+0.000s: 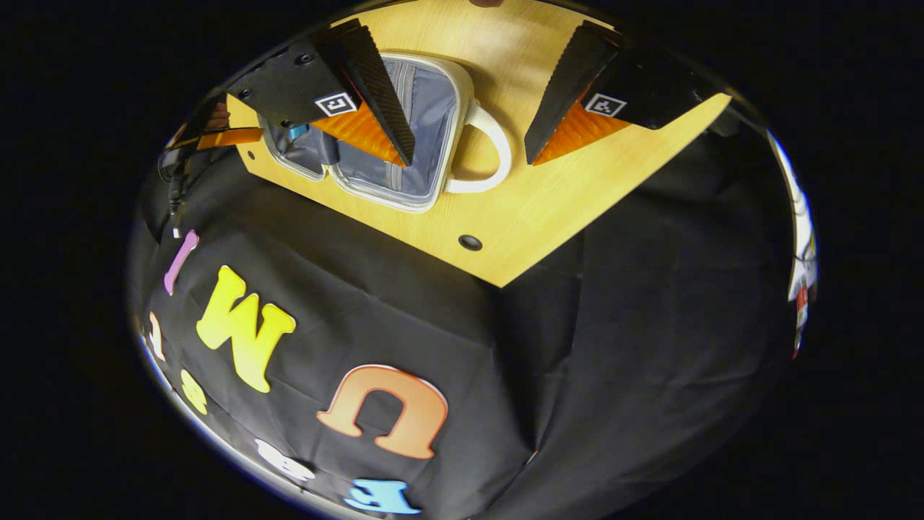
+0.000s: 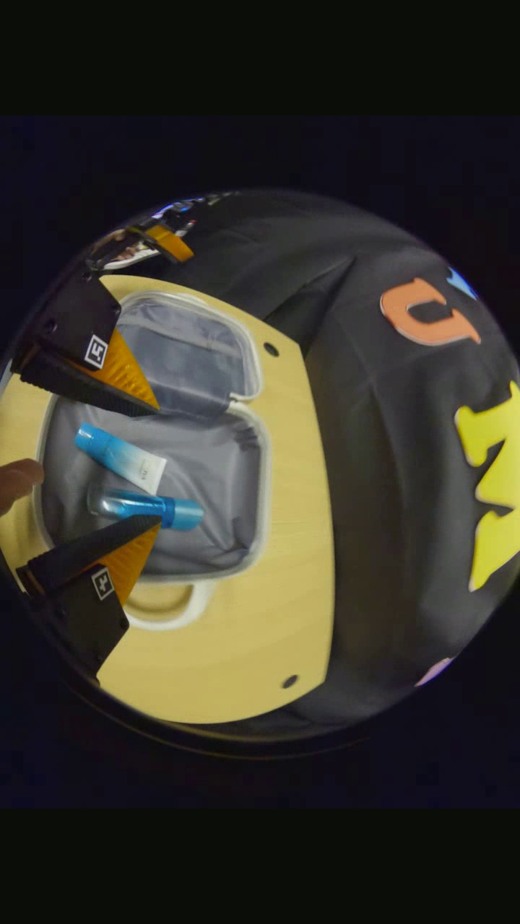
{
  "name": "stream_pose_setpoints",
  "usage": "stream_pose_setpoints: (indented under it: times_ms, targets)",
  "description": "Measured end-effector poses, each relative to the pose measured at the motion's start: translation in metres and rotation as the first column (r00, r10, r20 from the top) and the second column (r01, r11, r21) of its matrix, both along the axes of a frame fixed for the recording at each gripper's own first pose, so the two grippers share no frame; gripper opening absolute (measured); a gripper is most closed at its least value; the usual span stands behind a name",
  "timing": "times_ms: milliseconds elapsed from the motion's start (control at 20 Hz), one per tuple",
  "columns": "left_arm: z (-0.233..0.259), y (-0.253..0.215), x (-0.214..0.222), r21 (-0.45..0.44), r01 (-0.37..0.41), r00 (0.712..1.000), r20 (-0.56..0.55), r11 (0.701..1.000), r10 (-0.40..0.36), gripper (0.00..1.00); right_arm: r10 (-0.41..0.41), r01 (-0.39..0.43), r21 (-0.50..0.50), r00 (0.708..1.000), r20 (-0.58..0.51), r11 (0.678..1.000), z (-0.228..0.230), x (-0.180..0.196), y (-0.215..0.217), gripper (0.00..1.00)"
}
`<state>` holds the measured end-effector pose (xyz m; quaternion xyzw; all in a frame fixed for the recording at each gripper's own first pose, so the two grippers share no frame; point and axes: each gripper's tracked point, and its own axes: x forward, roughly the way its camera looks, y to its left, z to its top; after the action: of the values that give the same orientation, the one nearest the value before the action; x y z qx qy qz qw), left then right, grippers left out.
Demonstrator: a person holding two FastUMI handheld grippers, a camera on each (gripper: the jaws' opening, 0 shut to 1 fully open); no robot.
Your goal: First open the suitcase, pack the skin care products into it, and then close the suitcase.
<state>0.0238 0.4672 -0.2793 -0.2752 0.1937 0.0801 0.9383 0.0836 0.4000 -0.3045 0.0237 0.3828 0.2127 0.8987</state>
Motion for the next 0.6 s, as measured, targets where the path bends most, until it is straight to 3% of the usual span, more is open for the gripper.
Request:
stream_pose_setpoints:
  times_ms: [100, 150, 300, 400, 450, 500, 600]
  targets:
    - [-0.015, 0.006, 0.008, -0.066, -0.002, 1.000, 0.001, 0.998, 0.002, 0.99, 0.034, -0.030, -0.033, 0.991, 0.130, 0.999, 0.047, -0.007, -0.021, 0.81]
    - [-0.024, 0.008, 0.013, -0.103, -0.003, 1.000, 0.001, 0.995, 0.003, 0.99, 0.036, -0.026, -0.051, 0.981, 0.192, 0.998, 0.070, -0.011, -0.033, 0.76]
    - [-0.048, 0.013, 0.026, -0.233, -0.010, 1.000, -0.016, 0.972, 0.006, 0.99, -0.012, 0.036, -0.059, 0.929, 0.371, 0.998, 0.141, -0.032, -0.066, 0.81]
    - [-0.053, 0.009, 0.033, -0.350, -0.006, 1.000, -0.004, 0.937, 0.005, 0.97, -0.037, 0.078, -0.062, 0.866, 0.499, 0.995, 0.188, -0.051, -0.086, 0.81]
    - [-0.054, 0.007, 0.034, -0.403, 0.014, 1.000, 0.012, 0.915, -0.010, 0.97, -0.013, 0.056, -0.064, 0.843, 0.538, 0.996, 0.205, -0.068, -0.088, 0.77]
    - [-0.054, 0.007, 0.038, -0.439, 0.026, 0.999, 0.035, 0.898, -0.012, 0.95, 0.002, 0.046, -0.070, 0.822, 0.570, 0.996, 0.218, -0.080, -0.091, 0.81]
    - [-0.060, 0.010, 0.053, -0.518, 0.014, 0.999, 0.048, 0.855, 0.012, 0.86, 0.030, 0.035, -0.092, 0.786, 0.617, 0.995, 0.235, -0.099, -0.097, 0.81]
